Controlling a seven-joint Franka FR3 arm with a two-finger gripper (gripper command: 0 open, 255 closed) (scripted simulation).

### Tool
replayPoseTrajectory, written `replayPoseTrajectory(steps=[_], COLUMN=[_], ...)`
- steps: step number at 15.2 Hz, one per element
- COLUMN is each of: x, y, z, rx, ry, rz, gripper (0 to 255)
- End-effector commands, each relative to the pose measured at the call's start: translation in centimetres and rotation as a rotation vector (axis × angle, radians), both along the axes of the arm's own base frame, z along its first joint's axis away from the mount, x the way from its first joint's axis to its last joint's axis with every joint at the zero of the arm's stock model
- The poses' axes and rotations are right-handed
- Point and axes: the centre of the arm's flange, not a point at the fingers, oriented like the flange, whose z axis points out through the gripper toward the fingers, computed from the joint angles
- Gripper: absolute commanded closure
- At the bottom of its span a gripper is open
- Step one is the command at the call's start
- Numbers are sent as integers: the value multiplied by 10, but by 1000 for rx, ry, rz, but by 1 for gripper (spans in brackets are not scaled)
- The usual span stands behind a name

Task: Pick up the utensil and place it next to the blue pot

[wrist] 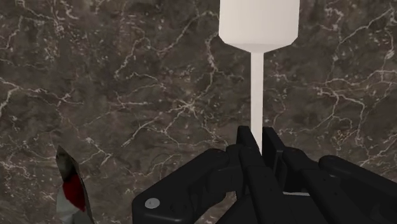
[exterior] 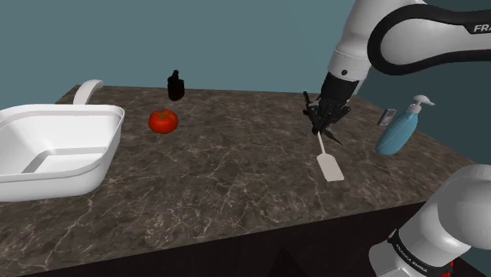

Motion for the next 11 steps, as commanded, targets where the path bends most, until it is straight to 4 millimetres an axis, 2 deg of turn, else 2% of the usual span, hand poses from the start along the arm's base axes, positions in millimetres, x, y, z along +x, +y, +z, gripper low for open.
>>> replayPoseTrajectory(steps=[1,11], x=[0,0], y=[-1,-1], z=[11,64], rx=[0,0], ry=[0,0], rz=[0,0], gripper=[255,255])
